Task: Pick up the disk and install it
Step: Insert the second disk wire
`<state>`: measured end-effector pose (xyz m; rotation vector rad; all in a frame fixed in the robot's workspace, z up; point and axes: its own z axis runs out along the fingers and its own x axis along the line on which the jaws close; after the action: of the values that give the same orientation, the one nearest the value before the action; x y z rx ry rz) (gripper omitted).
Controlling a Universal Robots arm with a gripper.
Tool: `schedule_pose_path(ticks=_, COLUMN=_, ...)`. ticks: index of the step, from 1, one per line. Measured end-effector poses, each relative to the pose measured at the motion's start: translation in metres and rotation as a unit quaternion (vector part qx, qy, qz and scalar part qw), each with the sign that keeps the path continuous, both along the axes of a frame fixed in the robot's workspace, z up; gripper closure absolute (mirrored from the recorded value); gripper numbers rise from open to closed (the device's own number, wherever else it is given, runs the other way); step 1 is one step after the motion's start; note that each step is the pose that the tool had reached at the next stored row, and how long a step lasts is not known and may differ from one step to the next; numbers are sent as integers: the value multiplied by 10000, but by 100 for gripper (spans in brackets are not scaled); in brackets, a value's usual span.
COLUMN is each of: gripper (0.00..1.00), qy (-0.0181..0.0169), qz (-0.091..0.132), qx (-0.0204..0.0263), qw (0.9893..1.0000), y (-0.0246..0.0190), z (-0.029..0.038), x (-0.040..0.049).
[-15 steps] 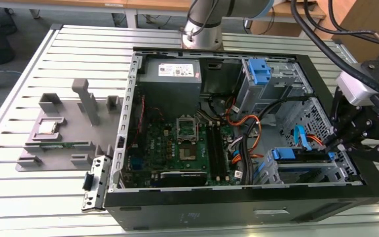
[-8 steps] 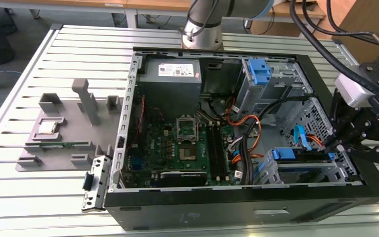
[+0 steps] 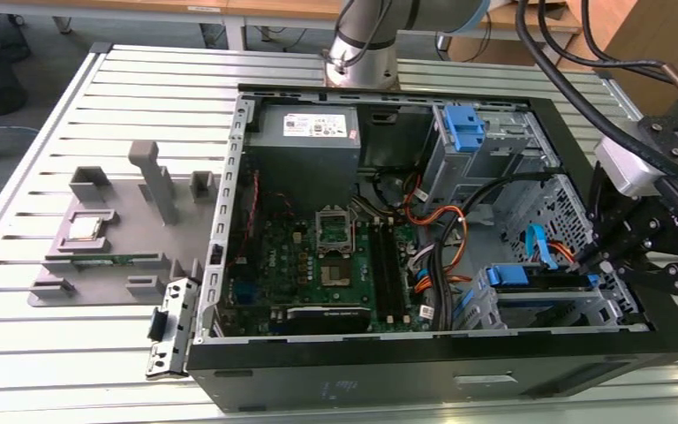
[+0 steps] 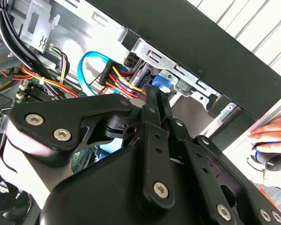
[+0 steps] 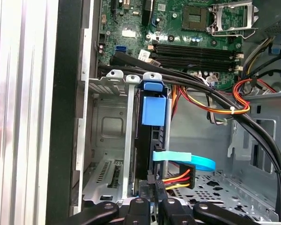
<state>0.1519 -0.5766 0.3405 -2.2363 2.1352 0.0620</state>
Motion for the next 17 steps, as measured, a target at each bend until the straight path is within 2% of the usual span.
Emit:
schedule_pose_path(ticks=4, gripper=84, qy=0, qz=0, qx=2, qw=10000, y=30, z=-5, x=-4)
schedule_pose_path(ticks=11, gripper=84, qy=0, qz=0, qx=1, qw=10000, y=31, z=-6, x=-4)
schedule_pose_path(ticks=13, gripper=82, qy=0, qz=0, qx=1, qw=10000, y=31, z=-7, x=-4)
schedule_pose_path(ticks=14, gripper=76, qy=0, qz=0, qx=1, qw=10000, y=31, z=-7, x=-4)
schedule_pose_path(ticks=17, gripper=76, qy=0, qz=0, qx=1, qw=10000, y=31, z=-7, x=-4)
